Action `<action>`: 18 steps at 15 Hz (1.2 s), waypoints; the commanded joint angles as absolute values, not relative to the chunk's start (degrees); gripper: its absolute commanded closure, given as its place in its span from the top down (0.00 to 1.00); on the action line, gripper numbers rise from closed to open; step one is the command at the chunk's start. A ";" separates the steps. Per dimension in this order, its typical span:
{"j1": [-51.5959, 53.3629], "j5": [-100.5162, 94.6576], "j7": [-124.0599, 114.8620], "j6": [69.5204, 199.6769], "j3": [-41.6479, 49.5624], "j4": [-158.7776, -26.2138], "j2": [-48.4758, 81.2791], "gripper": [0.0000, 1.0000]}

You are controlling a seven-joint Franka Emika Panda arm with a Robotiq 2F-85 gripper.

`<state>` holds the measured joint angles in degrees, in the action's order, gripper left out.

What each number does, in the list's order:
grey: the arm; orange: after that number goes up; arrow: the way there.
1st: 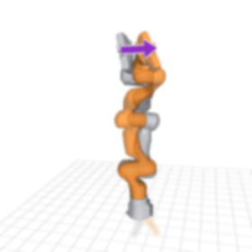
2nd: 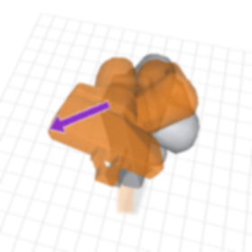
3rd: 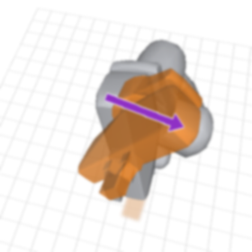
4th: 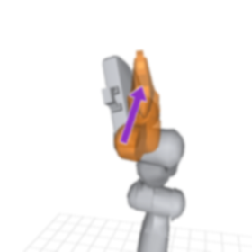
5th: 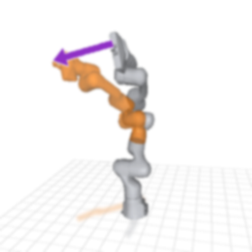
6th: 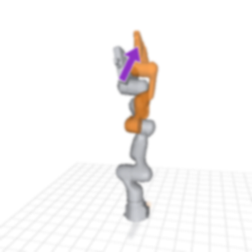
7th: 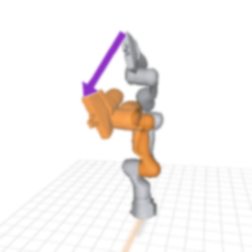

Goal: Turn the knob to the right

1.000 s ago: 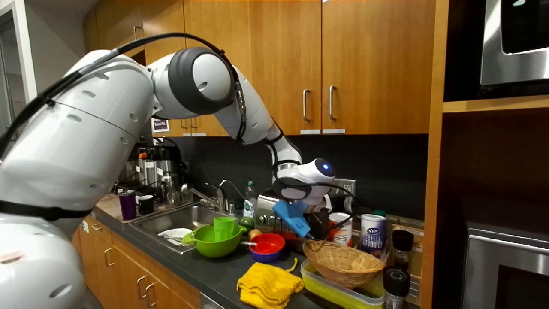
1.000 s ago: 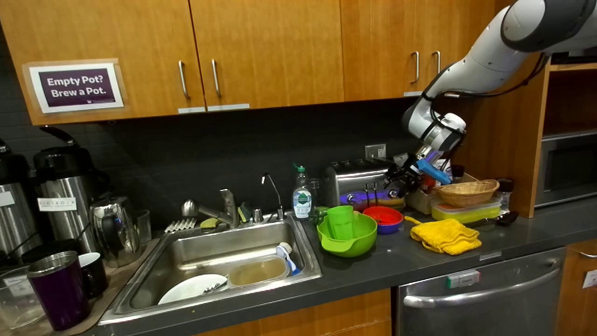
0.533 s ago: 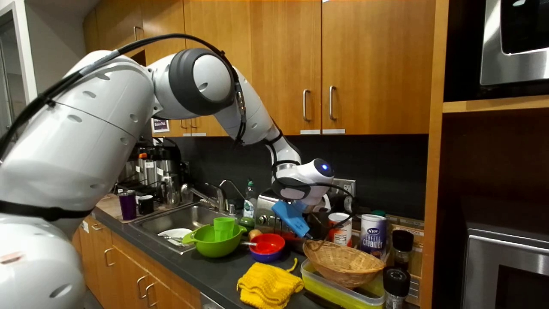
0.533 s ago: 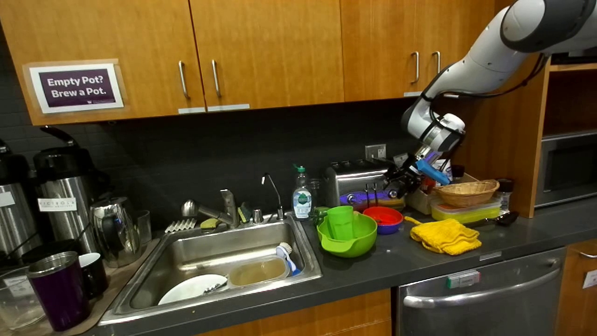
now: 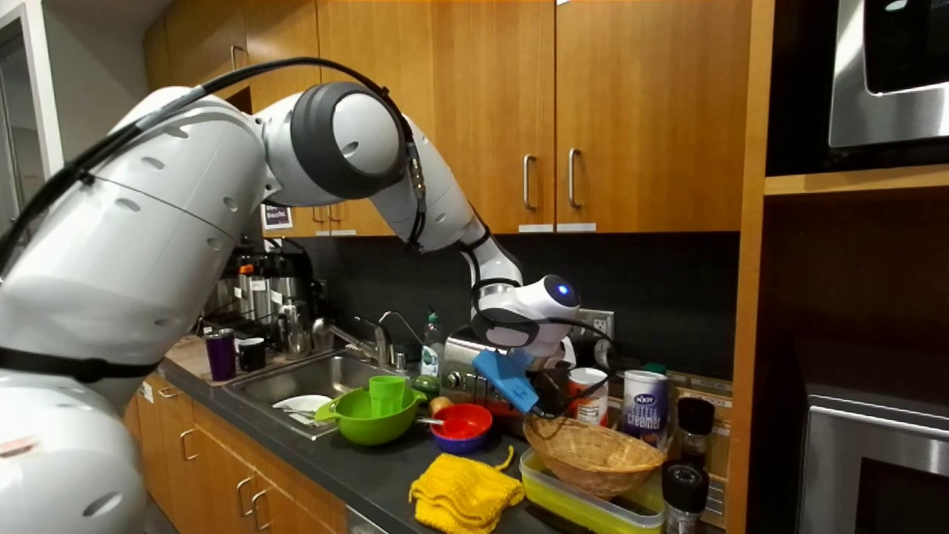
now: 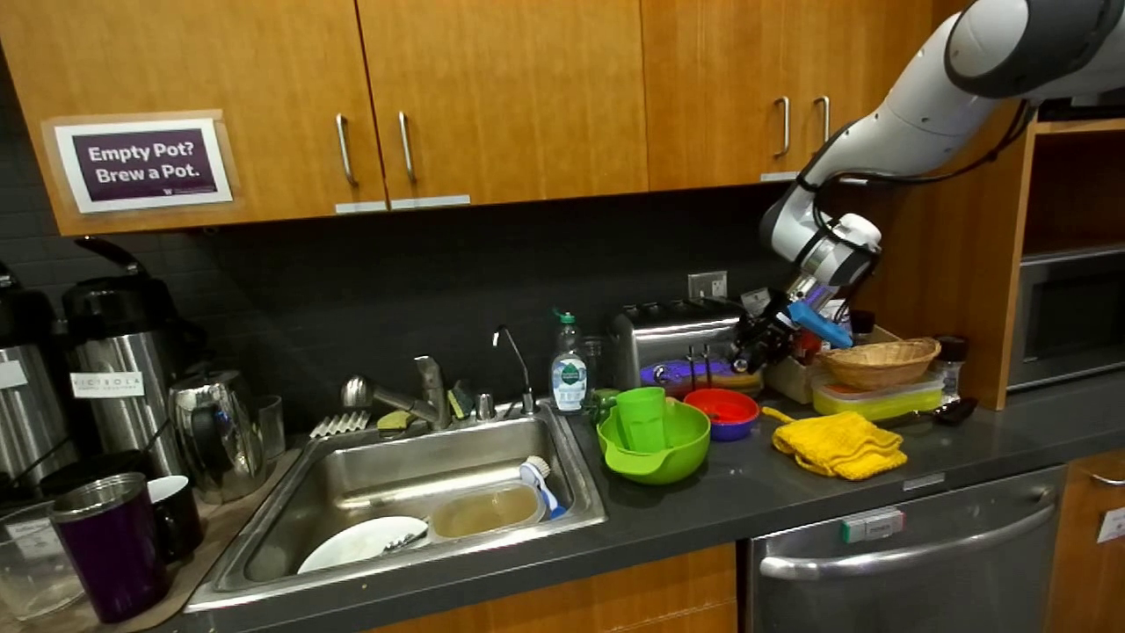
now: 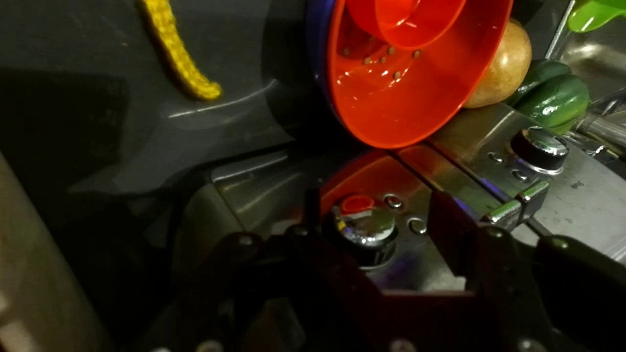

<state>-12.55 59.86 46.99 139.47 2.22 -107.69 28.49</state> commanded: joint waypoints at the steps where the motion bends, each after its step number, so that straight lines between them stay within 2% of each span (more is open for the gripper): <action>1: -12.38 61.21 47.22 141.75 1.04 -105.72 29.53 0.28; 2: -12.41 61.14 47.13 142.06 1.06 -105.92 29.44 0.19; 3: -12.39 61.12 47.03 142.02 1.01 -106.01 29.37 0.15; 10: -13.27 63.31 47.73 141.02 0.12 -105.69 29.76 0.15; 18: -14.92 75.82 52.57 135.17 0.67 -106.23 29.79 0.15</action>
